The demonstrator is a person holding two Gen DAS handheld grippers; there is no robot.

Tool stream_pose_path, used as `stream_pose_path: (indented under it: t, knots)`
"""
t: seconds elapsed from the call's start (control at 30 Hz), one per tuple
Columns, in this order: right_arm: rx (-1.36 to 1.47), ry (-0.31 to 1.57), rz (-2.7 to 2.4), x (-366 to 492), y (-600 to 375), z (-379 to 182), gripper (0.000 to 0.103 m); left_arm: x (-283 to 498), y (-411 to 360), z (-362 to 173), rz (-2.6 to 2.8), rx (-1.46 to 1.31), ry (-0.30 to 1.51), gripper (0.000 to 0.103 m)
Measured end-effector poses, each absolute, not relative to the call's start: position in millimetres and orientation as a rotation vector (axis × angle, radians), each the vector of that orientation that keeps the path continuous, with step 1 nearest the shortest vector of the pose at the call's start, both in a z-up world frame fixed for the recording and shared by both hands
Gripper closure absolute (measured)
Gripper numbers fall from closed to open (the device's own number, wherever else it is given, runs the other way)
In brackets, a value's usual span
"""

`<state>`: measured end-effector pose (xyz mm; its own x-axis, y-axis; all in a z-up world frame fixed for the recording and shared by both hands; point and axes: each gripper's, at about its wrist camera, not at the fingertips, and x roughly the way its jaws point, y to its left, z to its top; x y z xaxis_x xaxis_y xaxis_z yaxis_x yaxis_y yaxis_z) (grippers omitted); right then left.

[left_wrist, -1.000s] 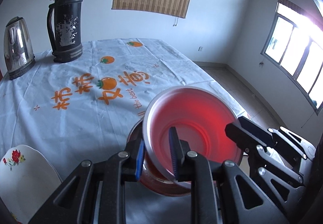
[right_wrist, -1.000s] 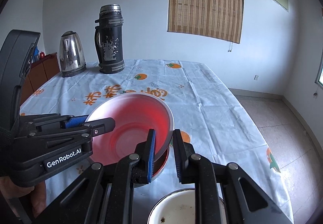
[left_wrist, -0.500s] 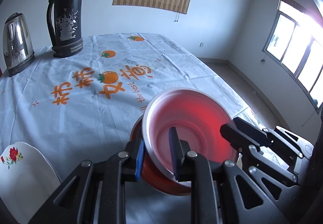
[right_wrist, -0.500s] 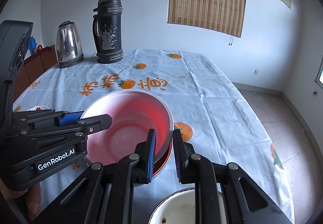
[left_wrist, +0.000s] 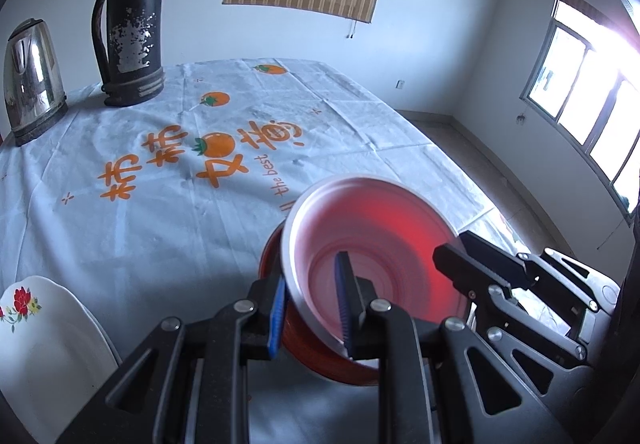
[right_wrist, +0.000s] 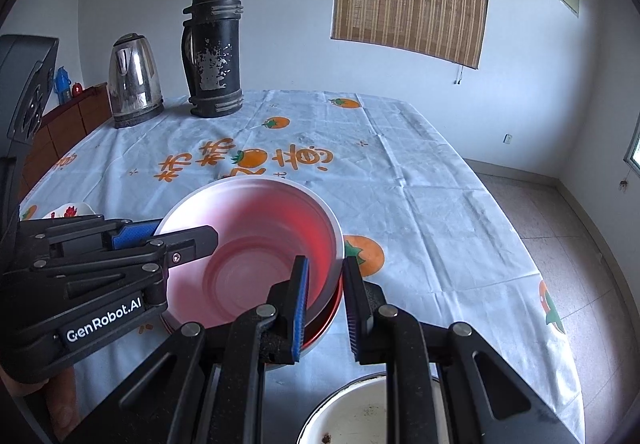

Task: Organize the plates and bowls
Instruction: 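Lift the pink bowl with both grippers and carry it over the steel bowl, then lower the pink bowl into the steel bowl with both grippers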

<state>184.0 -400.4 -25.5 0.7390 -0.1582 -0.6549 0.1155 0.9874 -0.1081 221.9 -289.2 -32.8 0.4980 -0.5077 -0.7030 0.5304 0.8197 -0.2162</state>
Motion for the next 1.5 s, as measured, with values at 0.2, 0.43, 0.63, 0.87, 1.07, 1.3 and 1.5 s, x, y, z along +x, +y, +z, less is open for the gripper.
stream_pose_path:
  t: [0.2, 0.43, 0.63, 0.87, 1.07, 1.3, 1.5]
  knots:
    - [-0.063, 0.740, -0.152, 184.8, -401.0, -30.1, 0.084, 222.4, -290.5, -35.7, -0.629, 0.039, 0.847, 0.083]
    - [-0.060, 0.744, -0.154, 184.9, -401.0, -32.2, 0.084, 222.4, -289.8, -38.1, -0.631, 0.038, 0.857, 0.083]
    - [-0.060, 0.749, -0.152, 185.4, -399.6, -33.5, 0.084, 224.8, -288.3, -39.2, -0.628, 0.034, 0.862, 0.083]
    - [-0.059, 0.758, -0.153, 185.2, -399.2, -34.9, 0.084, 225.2, -287.5, -41.7, -0.631, 0.037, 0.869, 0.083]
    - [-0.065, 0.767, -0.158, 186.4, -397.6, -36.5, 0.084, 225.6, -287.4, -42.5, -0.633, 0.036, 0.869, 0.083]
    - [-0.066, 0.775, -0.162, 185.9, -398.3, -36.8, 0.084, 224.2, -289.8, -43.5, -0.641, 0.045, 0.864, 0.083]
    - [-0.064, 0.776, -0.164, 187.2, -398.4, -37.3, 0.082, 223.8, -288.2, -42.4, -0.649, 0.036, 0.862, 0.083]
